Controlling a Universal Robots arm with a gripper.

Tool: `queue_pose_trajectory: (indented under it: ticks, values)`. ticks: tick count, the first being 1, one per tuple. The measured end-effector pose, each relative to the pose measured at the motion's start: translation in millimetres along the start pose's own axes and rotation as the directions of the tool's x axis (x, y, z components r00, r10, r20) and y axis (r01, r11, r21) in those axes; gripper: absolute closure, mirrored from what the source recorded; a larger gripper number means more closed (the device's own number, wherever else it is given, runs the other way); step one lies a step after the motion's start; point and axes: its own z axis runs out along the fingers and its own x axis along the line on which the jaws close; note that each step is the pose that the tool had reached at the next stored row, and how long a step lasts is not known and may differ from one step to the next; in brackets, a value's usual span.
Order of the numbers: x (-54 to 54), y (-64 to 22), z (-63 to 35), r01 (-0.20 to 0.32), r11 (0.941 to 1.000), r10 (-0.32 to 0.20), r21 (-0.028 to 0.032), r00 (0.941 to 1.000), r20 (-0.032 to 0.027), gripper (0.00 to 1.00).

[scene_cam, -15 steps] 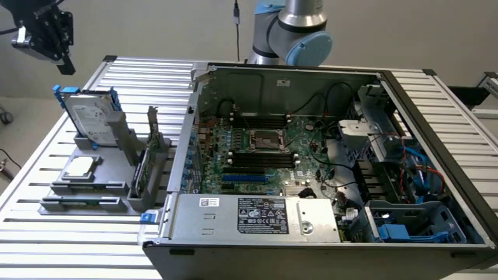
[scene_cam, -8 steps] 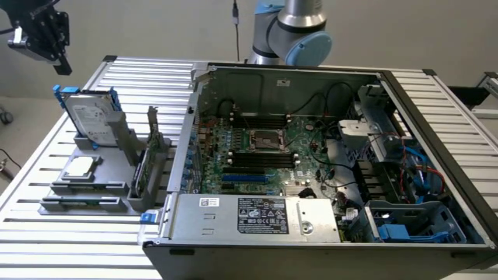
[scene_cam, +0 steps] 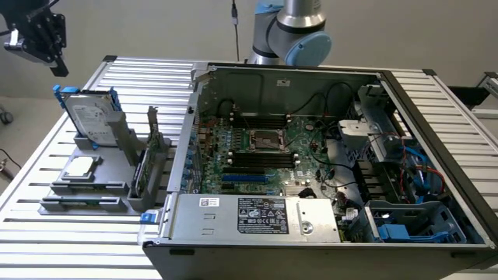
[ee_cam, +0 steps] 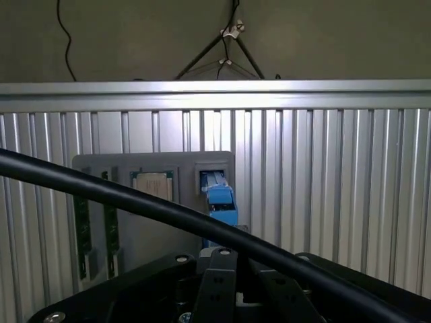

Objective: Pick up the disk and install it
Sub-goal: 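Pick up the disk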

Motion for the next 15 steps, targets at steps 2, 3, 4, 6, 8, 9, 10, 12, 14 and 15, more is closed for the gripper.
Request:
queue_pose_trajectory:
  ticks: [2,3,4,6,8,9,10,12,14,15]
  values:
    - [0.0,-0.1,3.1,0.0,1.0,0.0,-0.0001,1.0,0.0,0.89]
    - [0.0,-0.1,4.7,0.0,1.0,0.0,0.0,1.0,0.0,0.89]
    - [0.0,-0.1,6.1,0.0,1.0,0.0,-0.0001,1.0,-0.0001,0.89]
    - [0.1,-0.1,8.2,0.0,1.0,0.0,-0.0002,1.0,-0.0001,0.89]
    - [0.1,-0.1,9.9,0.0,1.0,0.0,-0.0001,1.0,0.0,0.89]
    - [0.2,-0.1,10.7,0.0,1.0,0.0,-0.0001,1.0,0.0,0.89]
    - [0.3,-0.1,11.4,0.0,1.0,0.0,-0.0001,1.0,0.0,0.89]
    - [0.3,-0.1,12.5,0.0,1.0,0.0,-0.0001,1.0,-0.0001,0.88]
    - [0.5,-0.1,12.9,0.0,1.0,0.0,-0.0003,1.0,-0.0001,0.82]
    - [0.6,-0.1,13.2,0.0,1.0,0.0,-0.0002,1.0,-0.0001,0.76]
